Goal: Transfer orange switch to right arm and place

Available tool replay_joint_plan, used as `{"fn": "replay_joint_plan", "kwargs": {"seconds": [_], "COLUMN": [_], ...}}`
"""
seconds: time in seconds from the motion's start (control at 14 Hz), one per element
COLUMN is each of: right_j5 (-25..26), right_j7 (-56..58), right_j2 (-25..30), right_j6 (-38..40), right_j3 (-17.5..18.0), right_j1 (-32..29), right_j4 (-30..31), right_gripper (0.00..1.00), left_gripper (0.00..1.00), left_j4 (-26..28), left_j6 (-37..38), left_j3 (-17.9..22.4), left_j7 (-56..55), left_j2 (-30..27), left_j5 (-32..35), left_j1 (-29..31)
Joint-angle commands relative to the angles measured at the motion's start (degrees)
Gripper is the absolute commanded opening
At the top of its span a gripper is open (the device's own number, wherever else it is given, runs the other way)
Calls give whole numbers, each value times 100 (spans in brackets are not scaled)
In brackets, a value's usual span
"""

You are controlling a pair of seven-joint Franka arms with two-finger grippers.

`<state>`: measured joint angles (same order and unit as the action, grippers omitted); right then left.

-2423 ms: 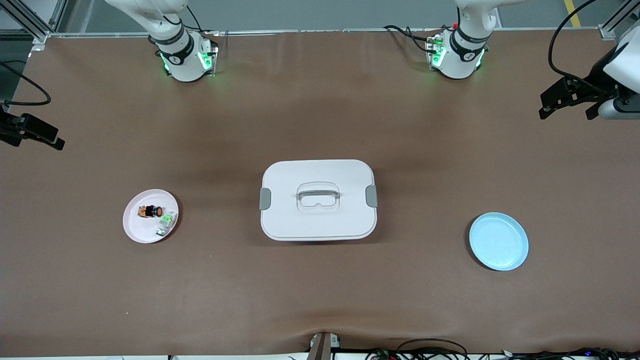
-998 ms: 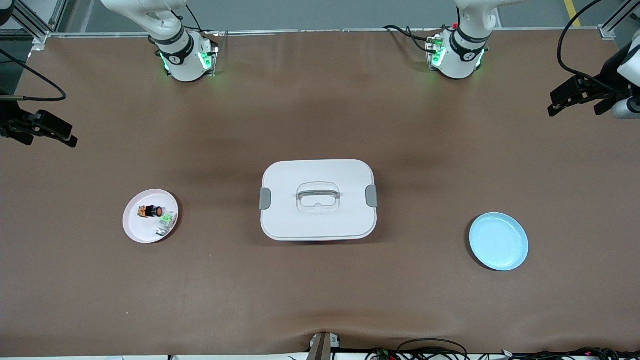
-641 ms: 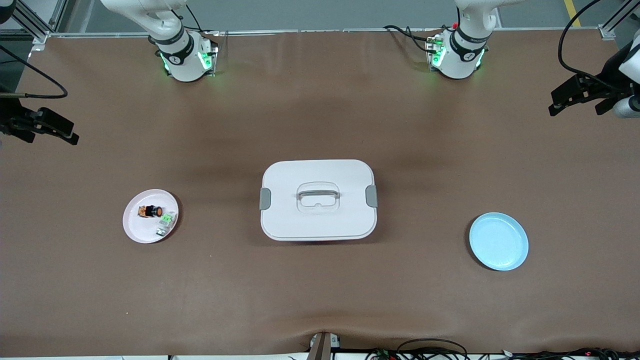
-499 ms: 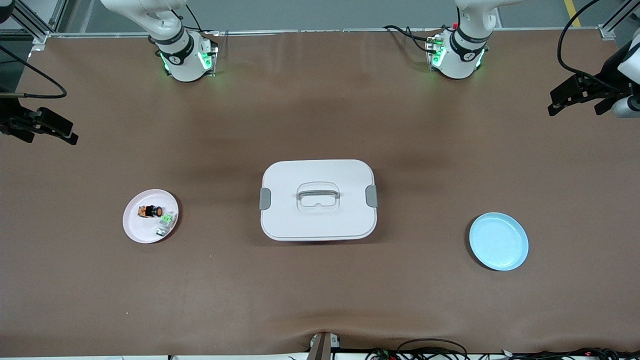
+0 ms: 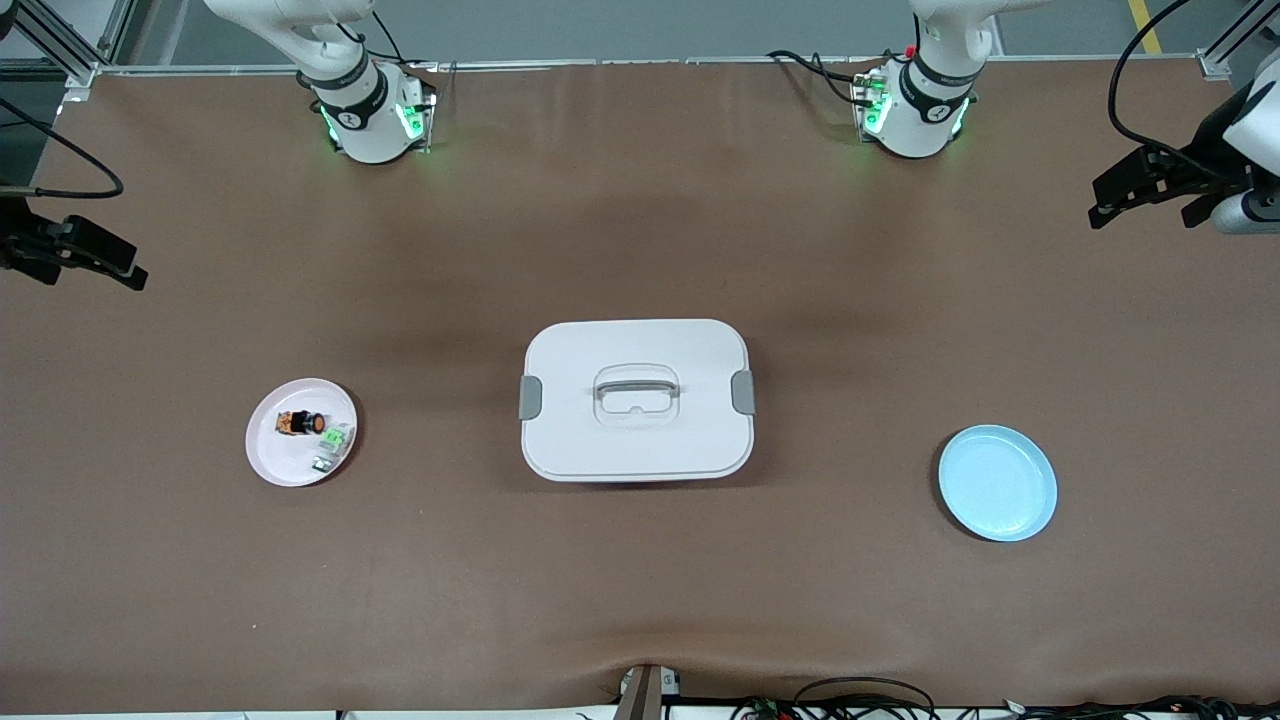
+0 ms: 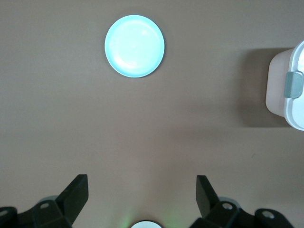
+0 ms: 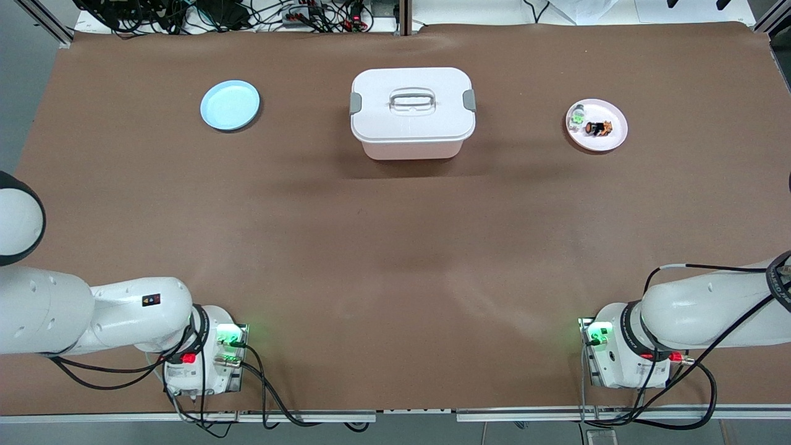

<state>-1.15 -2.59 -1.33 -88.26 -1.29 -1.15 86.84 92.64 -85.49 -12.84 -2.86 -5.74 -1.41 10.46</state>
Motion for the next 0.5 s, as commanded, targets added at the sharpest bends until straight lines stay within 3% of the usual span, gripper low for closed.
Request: {"fn": "replay_joint_plan", "kwargs": {"seconds": [0.0, 0.43], "right_j5": [-34, -34], "right_j7": [-57, -48], "right_j2": [160, 160], "right_j6": [-60, -42], "right_j3": [164, 156], "right_j1": [-192, -140], "right_j4": [175, 140], "right_gripper": [100, 100], "left_gripper": [100, 100], "left_j4": [-141, -141], "left_j6": [129, 129], "left_j3": [-69, -333], "left_j7": [-284, -584], "left_j2": [82, 82], "left_j5": [70, 194], "left_j1": [-18, -18]}}
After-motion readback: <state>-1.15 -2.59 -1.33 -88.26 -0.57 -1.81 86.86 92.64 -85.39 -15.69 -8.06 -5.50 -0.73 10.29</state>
